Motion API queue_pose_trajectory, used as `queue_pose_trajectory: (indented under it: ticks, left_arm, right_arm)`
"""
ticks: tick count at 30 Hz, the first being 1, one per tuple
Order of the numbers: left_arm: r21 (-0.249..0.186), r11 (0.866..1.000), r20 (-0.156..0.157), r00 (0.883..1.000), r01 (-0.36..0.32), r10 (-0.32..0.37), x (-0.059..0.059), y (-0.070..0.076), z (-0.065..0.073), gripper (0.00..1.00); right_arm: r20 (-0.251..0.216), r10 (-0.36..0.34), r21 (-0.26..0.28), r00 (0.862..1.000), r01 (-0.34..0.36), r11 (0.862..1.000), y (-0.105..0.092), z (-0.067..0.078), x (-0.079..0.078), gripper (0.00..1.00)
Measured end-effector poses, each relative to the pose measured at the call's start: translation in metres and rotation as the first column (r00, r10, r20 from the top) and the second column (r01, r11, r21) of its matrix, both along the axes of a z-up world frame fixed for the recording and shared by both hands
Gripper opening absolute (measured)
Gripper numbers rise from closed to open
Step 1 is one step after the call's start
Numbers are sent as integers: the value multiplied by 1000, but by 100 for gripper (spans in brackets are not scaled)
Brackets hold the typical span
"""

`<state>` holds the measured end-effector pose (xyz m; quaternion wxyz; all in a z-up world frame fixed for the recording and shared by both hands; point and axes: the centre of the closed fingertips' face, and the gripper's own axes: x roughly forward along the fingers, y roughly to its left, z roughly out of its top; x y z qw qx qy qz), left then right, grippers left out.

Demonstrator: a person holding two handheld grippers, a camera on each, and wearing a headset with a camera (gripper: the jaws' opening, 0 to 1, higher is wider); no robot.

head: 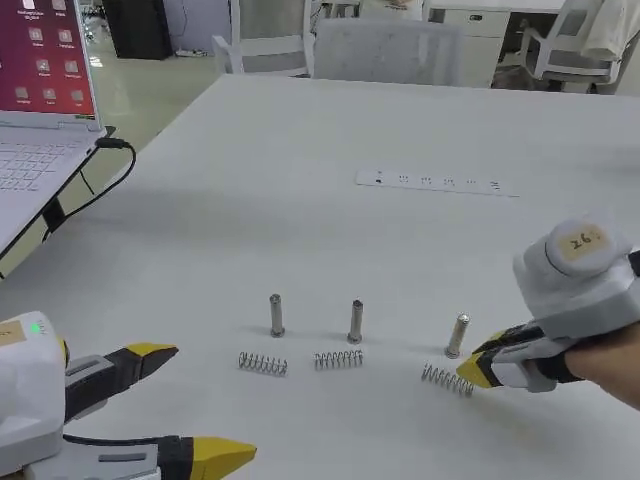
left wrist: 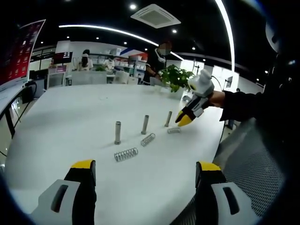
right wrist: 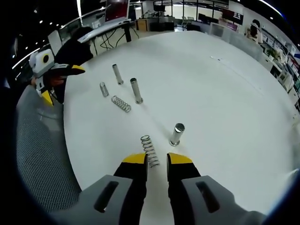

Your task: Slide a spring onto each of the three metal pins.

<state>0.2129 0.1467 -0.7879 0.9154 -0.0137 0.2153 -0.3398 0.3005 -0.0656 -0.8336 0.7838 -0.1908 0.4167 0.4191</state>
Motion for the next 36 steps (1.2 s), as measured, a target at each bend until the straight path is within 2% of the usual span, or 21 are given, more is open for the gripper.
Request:
queue_pose_trajectory:
  ticks: [10, 13, 20, 25, 31, 36]
  left_arm:
    - [-4, 1000, -3, 1000, 0, 0, 0, 0, 0, 85]
    - [-5, 1000, -5, 1000, -1, 1, 0, 0, 0, 84]
    - [-2, 1000, -9, 1000, 1, -1, 0, 0, -1, 84]
    - [-2, 1000, -10, 1000, 1, -1, 0, 1, -1, 84]
    - [-4, 1000, -10, 1000, 1, -1, 0, 1, -1, 84]
    - [-2, 1000, -10, 1000, 6, -6, -1, 0, -1, 83]
  right_arm:
    - [-12, 107, -55, 994, -107, 993, 1, -14, -6, 15]
    - [-15, 120, -57, 993, -121, 991, 1, -16, -6, 16]
    - [-14, 167, -100, 986, -168, 981, 1, -22, -8, 14]
    - [-20, 183, -115, 983, -184, 976, 0, -25, -9, 12]
    - [-6, 211, -131, 977, -210, 969, 1, -25, -11, 9]
    - [-2, 206, -124, 979, -205, 971, 2, -24, -11, 8]
